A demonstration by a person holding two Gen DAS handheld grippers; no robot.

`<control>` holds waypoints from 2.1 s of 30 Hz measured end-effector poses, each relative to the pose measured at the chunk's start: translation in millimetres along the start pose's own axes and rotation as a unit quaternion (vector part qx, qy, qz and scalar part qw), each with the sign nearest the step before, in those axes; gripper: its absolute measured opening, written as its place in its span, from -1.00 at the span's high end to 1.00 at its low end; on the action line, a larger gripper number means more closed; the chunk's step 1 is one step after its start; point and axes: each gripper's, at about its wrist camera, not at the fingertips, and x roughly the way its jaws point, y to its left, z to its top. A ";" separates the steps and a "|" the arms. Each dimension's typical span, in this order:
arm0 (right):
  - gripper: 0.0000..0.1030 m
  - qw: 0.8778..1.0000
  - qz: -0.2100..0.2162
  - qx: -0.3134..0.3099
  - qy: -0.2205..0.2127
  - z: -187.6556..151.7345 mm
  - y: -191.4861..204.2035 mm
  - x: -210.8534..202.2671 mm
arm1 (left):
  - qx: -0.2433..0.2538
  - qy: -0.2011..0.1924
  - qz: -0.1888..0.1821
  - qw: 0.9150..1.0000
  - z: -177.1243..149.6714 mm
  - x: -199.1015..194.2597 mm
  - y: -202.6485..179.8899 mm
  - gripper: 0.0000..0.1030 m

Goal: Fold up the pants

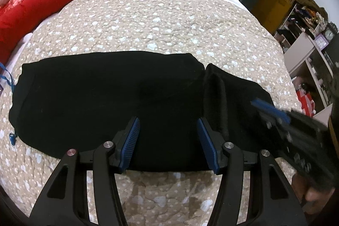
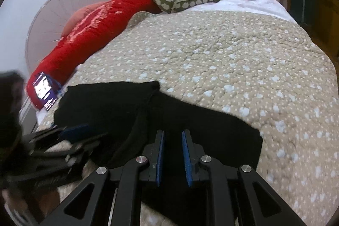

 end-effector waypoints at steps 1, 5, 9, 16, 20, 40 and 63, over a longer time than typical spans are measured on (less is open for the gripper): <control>0.67 1.000 0.007 -0.003 0.001 -6.0 3.2 -3.2 | -0.006 -0.001 -0.004 1.000 -0.9 -1.9 3.3 -0.09; 0.51 0.999 0.010 -0.026 0.027 -23.5 13.3 13.1 | -0.035 0.000 -0.021 0.999 -3.5 -8.1 17.8 -0.09; 0.50 0.999 -0.002 -0.047 0.021 -14.7 26.6 8.5 | -0.055 0.000 -0.005 0.998 -7.0 -17.2 32.5 -0.09; 0.49 0.999 0.005 -0.049 0.023 1.1 40.6 22.5 | -0.083 -0.006 0.012 0.996 -14.4 -27.8 55.6 -0.09; 0.44 0.997 0.008 -0.063 0.033 1.7 51.8 34.5 | -0.101 -0.006 0.012 0.995 -17.8 -32.4 69.5 -0.09; 0.21 0.989 0.100 -0.107 0.032 54.2 119.0 88.1 | -0.214 -0.027 0.018 0.976 -48.9 -54.2 139.9 -0.37; 0.38 0.946 0.180 -0.246 0.112 107.1 227.2 215.2 | -0.321 -0.093 -0.022 0.942 -40.3 -26.1 178.3 -0.56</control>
